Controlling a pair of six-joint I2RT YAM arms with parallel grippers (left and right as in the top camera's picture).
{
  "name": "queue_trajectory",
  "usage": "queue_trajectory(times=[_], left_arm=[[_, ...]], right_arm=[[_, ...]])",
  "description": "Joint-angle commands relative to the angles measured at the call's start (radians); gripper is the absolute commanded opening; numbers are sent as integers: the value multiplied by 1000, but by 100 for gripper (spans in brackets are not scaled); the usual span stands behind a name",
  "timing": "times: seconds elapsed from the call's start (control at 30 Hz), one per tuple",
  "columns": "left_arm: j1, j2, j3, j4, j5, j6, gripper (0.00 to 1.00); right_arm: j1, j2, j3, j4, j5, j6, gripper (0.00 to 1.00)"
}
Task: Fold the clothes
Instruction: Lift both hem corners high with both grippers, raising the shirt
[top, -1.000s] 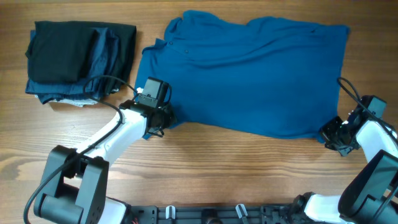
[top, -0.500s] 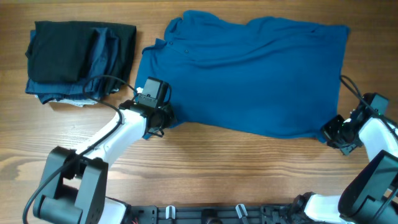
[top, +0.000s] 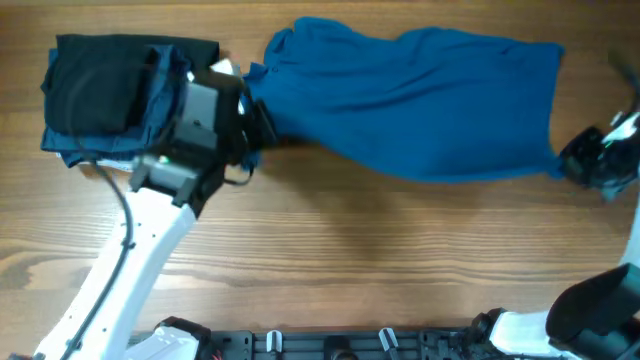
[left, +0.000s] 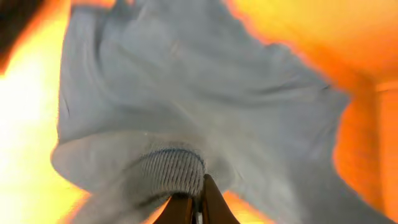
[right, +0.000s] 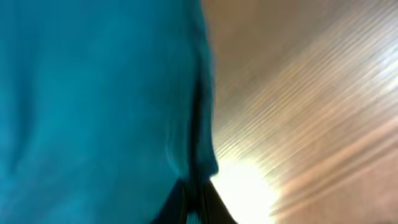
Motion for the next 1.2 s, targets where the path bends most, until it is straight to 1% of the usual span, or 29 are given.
queue_trajectory(times=[0.0,0.13,0.23,0.3,0.33,0.47,0.53,0.7,1.0,1.17], left_arm=[[10,-18,194,-52,-73,74,4],[10,-18,397,-142,-142,126,4],[10,-18,518,-193,-150,156,4],[10,-18,602,-235,-152,158,4],[10,-18,631,-250,-153,159,4],[9,-18,768,-309,-156,184,4],[9,-18,924,-363,-157,185,4],[10,-19,1111,-434,-157,185,4],[10,-50,1329,-534,-157,203,4],[10,-93,1358,-553,-157,203,4]], right_arm=[[3,-11,297,-133,-24,-74,4],[3,-11,556,-275,-24,-107,4],[3,-11,684,-334,-24,-116,4],[3,-14,743,-343,-35,-122,4],[3,-17,760,-343,-40,-121,3],[3,-31,833,-343,-74,-124,4],[3,-68,871,-343,-95,-134,4],[3,-164,877,-343,-95,-143,4],[3,-347,992,-343,-114,-113,4],[3,-416,1056,-343,-114,-87,4]])
